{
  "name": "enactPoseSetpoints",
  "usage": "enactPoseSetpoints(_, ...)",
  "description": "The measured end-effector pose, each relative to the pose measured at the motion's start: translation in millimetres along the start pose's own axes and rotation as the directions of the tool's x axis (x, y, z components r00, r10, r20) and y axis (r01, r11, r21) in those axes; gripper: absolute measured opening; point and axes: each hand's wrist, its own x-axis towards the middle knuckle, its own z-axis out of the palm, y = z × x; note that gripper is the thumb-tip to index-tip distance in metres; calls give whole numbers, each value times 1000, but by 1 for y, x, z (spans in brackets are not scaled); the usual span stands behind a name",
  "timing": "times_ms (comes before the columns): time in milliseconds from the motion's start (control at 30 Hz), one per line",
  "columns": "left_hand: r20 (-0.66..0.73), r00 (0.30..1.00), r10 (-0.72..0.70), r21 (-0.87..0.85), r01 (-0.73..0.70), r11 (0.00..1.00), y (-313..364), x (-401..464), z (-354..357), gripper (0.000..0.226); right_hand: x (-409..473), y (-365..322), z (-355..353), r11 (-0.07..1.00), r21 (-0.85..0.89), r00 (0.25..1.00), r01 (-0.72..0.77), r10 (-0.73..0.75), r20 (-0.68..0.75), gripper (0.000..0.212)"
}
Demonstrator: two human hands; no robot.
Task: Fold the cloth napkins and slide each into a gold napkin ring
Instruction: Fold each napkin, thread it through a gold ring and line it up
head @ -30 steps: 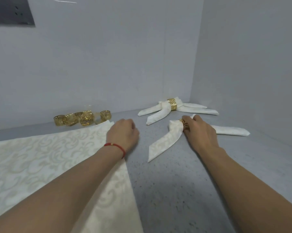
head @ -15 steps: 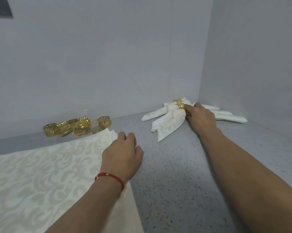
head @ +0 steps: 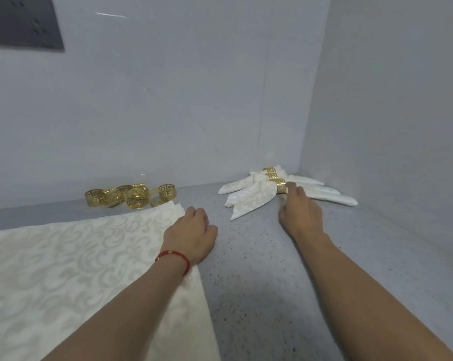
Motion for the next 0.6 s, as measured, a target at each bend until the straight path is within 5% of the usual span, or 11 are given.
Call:
enactPoseSetpoints(200, 253, 967, 27, -122, 4, 992, 7, -8, -47, 17, -145, -82, -70, 915, 263, 922, 306, -353, 156, 15)
enactPoseSetpoints(333, 160, 978, 135, -8, -136, 991, -16, -107, -86, 29, -227, -109, -112, 789, 485, 767, 377, -560, 313, 10)
enactPoseSetpoints(500, 11, 985, 170, -26, -170, 985, -73, -240, -129, 29, -270, -125, -155, 729, 480, 537, 488, -685, 493, 40)
enactPoseSetpoints(600, 24, 988, 152, -38, -152, 988, -91, -294, -153, 21, -274, -132, -162, 748, 517, 510, 416, -662, 549, 32)
